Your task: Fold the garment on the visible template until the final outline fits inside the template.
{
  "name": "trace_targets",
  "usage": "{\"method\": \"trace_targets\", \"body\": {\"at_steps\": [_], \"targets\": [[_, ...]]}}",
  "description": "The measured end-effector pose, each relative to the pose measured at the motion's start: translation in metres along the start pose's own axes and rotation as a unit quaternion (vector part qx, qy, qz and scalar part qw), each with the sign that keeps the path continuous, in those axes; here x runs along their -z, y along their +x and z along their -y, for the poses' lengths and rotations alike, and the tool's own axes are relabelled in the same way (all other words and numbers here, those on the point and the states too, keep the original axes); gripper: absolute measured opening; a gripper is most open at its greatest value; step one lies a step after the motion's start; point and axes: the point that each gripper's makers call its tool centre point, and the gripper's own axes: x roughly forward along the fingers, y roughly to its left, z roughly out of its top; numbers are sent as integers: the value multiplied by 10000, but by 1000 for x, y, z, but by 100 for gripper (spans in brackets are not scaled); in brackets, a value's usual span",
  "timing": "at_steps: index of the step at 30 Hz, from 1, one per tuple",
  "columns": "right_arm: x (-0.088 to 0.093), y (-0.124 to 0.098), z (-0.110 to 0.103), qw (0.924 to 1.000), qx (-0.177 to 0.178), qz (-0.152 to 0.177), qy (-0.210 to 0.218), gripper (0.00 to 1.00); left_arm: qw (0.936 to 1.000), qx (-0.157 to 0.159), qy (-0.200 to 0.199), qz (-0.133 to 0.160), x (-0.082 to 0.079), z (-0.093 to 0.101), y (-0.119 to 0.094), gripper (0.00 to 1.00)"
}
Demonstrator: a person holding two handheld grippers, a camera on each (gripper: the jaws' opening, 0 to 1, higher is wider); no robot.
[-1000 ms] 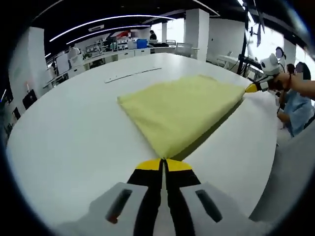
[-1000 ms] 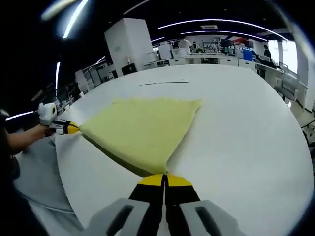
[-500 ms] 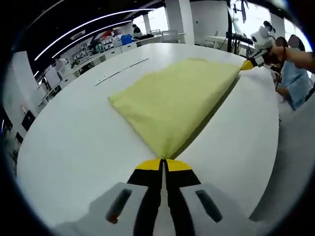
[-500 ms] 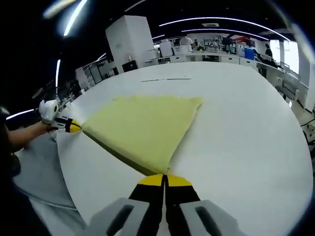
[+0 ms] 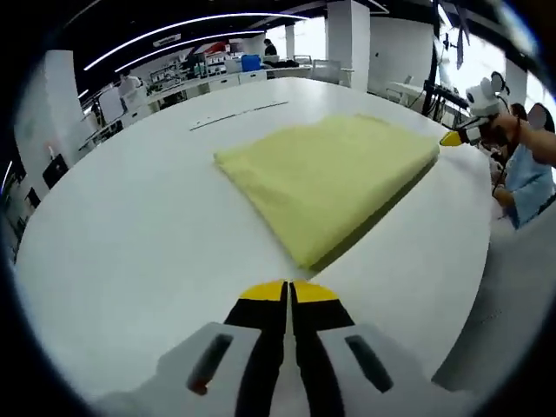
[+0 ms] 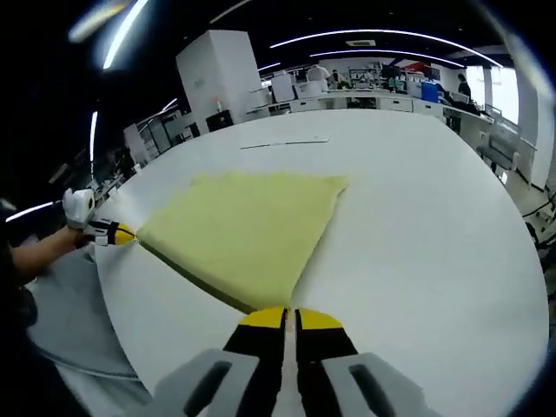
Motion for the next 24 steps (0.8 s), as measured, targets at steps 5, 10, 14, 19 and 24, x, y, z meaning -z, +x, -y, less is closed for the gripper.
{"method": "trace_targets", "body": {"at_steps": [5, 10, 14, 19, 24], "targets": [[-15, -8, -9, 9999, 30, 112, -49, 35, 9975, 53, -569, 413, -14, 1, -11, 26], [-32, -18, -17, 9996, 121, 238, -64, 60, 9900, 194, -1115, 841, -34, 10, -25, 43], [-44, -28, -27, 9991, 114, 364, -202, 74, 9880, 237, -1234, 894, -42, 19, -36, 61], [-56, -39, -36, 9979, 149, 584, -249, 94, 9840, 200, -1401, 1079, -51, 22, -50, 76], [-61, -50, -49, 9972, 75, 649, -367, 100, 9816, 202, -1496, 1170, -56, 30, -63, 91]]}}
